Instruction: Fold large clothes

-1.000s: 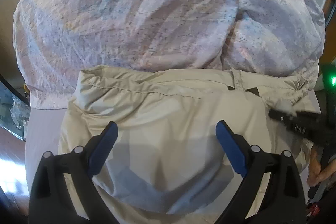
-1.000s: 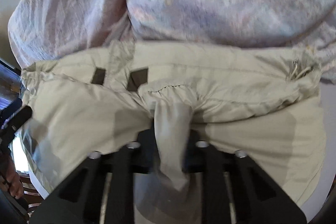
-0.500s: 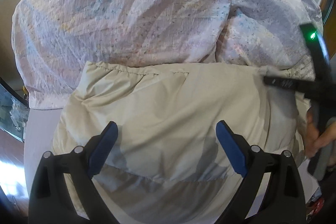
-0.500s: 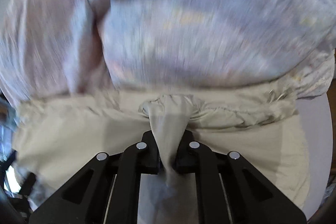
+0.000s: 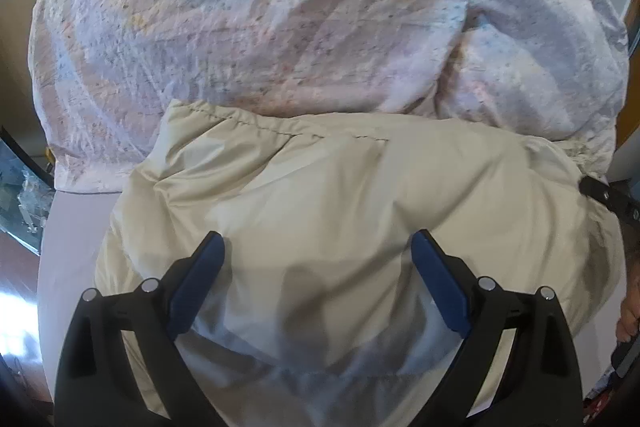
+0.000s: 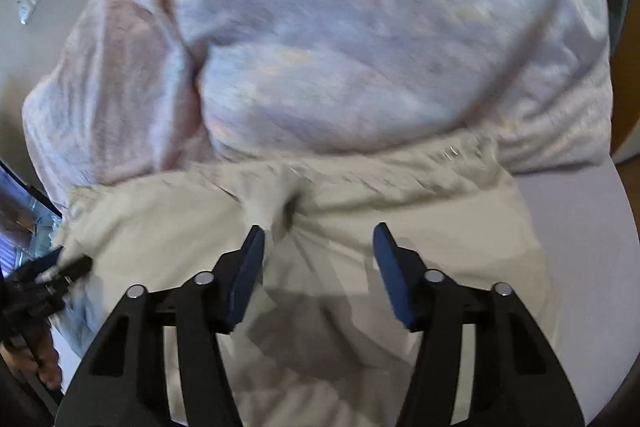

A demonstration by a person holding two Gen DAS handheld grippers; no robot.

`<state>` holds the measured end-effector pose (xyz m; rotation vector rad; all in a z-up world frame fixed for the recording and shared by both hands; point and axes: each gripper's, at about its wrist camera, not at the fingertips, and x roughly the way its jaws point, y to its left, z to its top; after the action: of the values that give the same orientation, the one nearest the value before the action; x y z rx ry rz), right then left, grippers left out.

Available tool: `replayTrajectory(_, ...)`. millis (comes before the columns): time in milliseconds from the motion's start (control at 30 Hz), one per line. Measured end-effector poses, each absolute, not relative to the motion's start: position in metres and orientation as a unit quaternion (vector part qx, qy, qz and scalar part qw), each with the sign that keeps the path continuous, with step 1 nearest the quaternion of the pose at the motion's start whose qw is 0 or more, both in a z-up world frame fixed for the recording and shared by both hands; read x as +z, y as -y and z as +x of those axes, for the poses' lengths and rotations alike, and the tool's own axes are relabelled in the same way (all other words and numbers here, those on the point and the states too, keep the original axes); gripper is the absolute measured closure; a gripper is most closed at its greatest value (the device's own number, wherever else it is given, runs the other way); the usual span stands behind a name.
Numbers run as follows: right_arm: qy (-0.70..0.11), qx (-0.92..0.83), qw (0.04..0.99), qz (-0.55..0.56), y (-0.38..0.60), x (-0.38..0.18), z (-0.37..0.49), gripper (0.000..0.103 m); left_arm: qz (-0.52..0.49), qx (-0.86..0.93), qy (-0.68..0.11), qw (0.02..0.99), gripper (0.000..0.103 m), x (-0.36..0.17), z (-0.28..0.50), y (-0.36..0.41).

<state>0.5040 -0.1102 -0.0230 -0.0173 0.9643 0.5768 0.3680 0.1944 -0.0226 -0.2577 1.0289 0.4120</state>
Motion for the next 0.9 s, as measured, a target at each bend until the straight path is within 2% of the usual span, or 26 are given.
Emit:
replayTrajectory(367,-0.501,0.235,0.828,-0.083,0.064,-0.067,0.520,0.047,-0.086,0.247,-0.495,0.828,0.002,-0.053,0.374,-0.208)
replayTrajectory(667,-0.522,0.224,0.820,-0.074,0.045,-0.087,0.545,0.036,-0.102,0.249,-0.506,0.819,0.002,-0.067,0.384,-0.227)
replayTrajectory(833,-0.485,0.232,0.840,-0.071,0.043,-0.098,0.547,0.024,-0.092,0.247,-0.498,0.826,0.002,-0.080,0.389,-0.236)
replayTrajectory(900,-0.461,0.240,0.852,-0.065,0.047,-0.103,0.541,0.023,-0.089,0.248,-0.489,0.832,0.002,-0.086,0.389,-0.238)
